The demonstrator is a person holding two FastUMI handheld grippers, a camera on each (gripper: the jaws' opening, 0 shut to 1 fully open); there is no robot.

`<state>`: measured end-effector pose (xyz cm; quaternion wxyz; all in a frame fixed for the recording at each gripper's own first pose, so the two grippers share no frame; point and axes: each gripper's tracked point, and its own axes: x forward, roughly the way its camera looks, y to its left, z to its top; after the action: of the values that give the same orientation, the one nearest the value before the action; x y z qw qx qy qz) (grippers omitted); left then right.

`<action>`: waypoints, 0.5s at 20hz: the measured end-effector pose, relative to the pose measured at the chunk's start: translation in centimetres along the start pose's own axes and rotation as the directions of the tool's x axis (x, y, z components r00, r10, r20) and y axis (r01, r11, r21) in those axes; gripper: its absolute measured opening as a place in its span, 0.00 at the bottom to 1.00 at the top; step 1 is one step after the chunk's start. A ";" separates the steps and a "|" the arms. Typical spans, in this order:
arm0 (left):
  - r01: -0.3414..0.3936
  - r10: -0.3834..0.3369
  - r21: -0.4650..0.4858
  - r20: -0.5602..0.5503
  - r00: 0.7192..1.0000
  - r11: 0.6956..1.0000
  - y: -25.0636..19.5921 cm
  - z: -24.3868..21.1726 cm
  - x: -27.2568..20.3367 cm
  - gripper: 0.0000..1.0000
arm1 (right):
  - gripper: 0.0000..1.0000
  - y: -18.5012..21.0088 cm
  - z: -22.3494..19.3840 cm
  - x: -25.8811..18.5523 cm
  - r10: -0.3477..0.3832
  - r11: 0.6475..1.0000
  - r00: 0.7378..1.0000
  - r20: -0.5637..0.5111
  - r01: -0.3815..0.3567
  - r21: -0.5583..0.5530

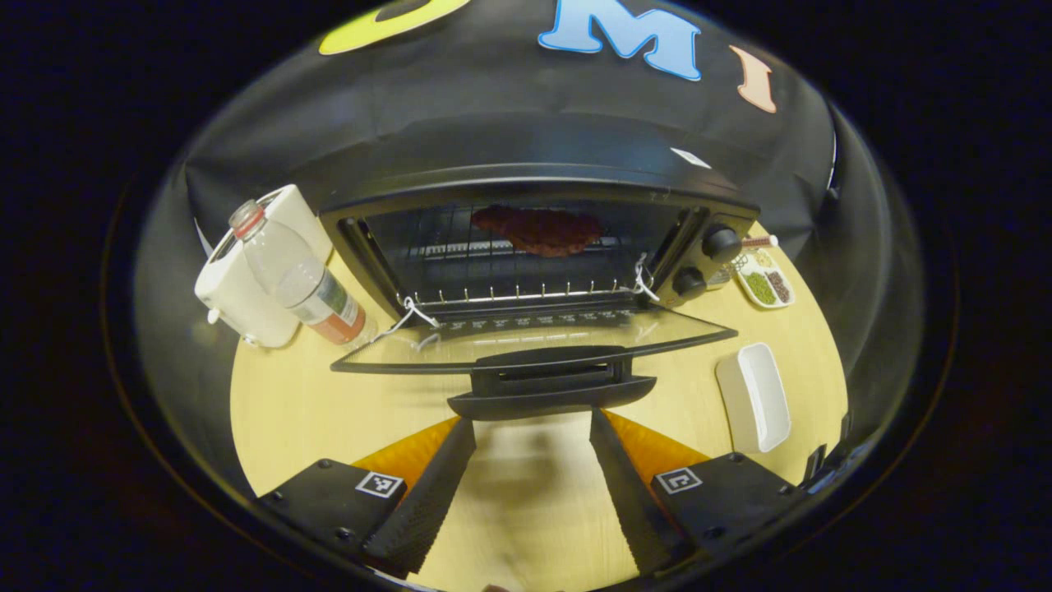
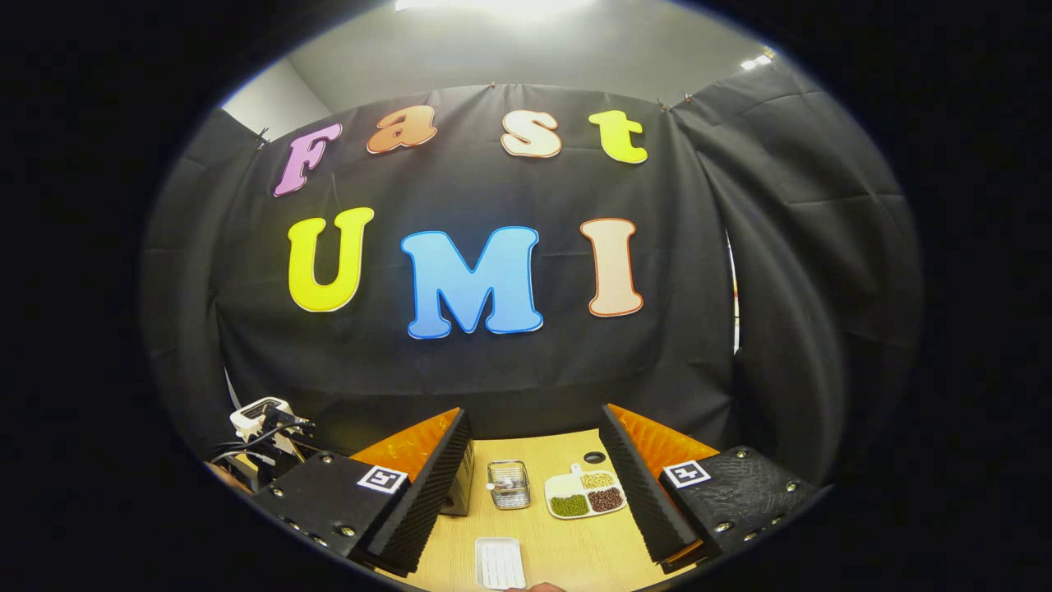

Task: Open the electric oven with the left hand, put the food in, and close the electric oven.

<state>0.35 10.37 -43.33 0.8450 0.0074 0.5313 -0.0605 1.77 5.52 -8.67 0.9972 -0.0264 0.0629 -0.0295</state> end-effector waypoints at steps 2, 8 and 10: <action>-0.001 0.001 0.000 0.007 1.000 1.000 0.0 0.3 -0.2 0.98 | 0.98 -0.2 -0.1 0.0 0.000 1.000 1.000 -0.003 0.000 0.005; -0.023 0.023 -0.001 0.043 0.999 1.000 -0.4 1.7 -0.2 0.95 | 0.98 -0.7 0.0 0.4 0.015 1.000 1.000 -0.005 -0.015 -0.005; -0.033 0.033 -0.005 0.055 0.998 0.999 -0.4 2.3 -0.2 0.95 | 0.98 -1.0 -0.2 0.5 0.022 1.000 1.000 -0.011 -0.023 -0.013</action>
<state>2.26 9.81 -42.13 0.8601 0.0130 0.5079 -0.0455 2.18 4.47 -8.83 0.9970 -0.0319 0.0689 -0.0180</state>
